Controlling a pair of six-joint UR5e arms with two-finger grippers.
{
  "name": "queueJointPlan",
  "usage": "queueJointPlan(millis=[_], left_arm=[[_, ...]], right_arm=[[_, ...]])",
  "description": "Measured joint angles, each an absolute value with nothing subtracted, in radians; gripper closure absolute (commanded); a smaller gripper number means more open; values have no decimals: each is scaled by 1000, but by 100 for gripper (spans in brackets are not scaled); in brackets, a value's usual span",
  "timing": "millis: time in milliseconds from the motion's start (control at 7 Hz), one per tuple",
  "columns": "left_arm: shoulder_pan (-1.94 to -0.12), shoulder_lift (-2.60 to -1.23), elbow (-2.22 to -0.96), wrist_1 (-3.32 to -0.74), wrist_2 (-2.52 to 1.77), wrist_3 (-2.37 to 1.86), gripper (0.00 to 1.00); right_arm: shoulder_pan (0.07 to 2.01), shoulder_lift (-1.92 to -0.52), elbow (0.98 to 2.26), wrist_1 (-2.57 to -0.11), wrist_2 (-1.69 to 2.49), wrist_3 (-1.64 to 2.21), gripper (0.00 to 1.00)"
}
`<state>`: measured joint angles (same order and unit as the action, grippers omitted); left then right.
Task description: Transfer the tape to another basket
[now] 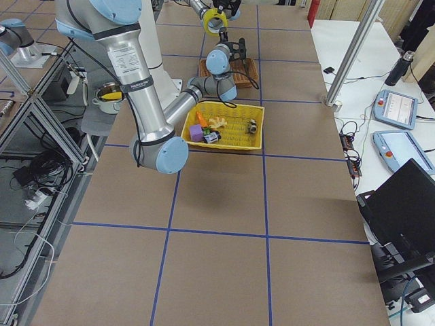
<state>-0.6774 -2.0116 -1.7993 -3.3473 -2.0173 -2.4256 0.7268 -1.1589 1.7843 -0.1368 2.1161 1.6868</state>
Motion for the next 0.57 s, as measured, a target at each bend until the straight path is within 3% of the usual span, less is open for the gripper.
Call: queueJointPlan(millis=[286, 571], left_arm=[[-763, -2018, -1807, -3115, -2148, -2341, 100], [-790, -2016, -1826, -2811, -2290, -2130, 100]], right_arm=[[963, -1165, 1657, -180, 2390, 1563, 0], [1107, -1179, 1608, -366, 2507, 1283, 0]])
